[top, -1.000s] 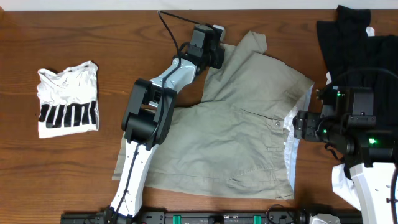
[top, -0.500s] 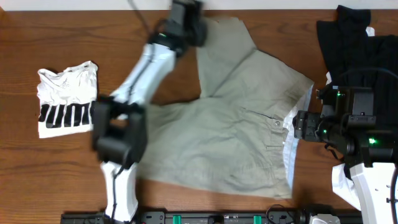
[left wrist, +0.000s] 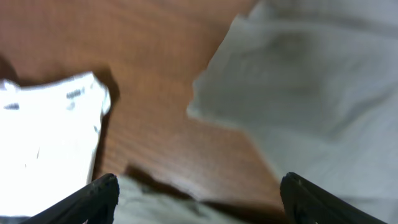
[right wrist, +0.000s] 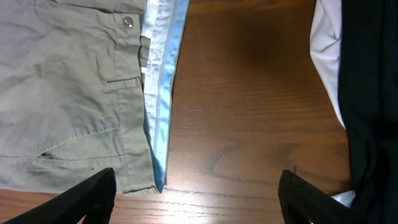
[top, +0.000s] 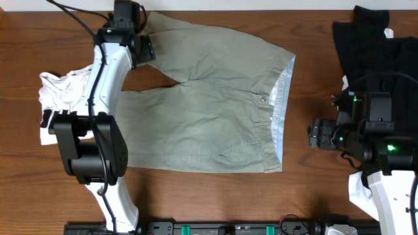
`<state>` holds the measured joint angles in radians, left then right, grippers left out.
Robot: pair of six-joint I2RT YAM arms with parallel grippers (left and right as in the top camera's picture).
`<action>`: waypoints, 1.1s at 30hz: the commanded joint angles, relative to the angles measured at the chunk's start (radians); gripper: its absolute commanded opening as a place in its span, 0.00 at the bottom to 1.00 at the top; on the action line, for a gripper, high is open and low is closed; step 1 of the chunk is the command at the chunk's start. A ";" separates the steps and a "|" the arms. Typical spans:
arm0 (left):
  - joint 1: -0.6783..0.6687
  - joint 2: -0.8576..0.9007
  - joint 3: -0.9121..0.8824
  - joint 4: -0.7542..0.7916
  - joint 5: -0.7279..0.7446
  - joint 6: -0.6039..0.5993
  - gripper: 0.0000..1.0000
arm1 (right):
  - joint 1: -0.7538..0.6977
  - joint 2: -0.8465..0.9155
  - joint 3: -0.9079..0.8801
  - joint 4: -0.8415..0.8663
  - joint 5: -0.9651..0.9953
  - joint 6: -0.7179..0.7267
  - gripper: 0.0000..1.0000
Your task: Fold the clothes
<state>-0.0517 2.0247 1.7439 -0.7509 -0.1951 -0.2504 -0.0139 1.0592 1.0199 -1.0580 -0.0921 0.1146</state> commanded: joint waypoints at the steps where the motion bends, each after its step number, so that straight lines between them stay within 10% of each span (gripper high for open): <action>1: -0.005 -0.002 -0.002 -0.043 -0.022 -0.017 0.87 | 0.010 0.000 0.006 -0.009 0.009 0.012 0.82; 14: -0.006 -0.003 -0.098 -0.525 0.185 -0.018 0.87 | 0.018 0.171 -0.037 -0.020 -0.143 -0.027 0.84; 33: -0.006 -0.003 -0.548 -0.360 0.185 -0.040 0.87 | 0.100 0.447 -0.361 0.238 -0.369 0.017 0.83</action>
<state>-0.0563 2.0129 1.2465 -1.1366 0.0013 -0.2775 0.0822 1.4952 0.6888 -0.8536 -0.4328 0.0898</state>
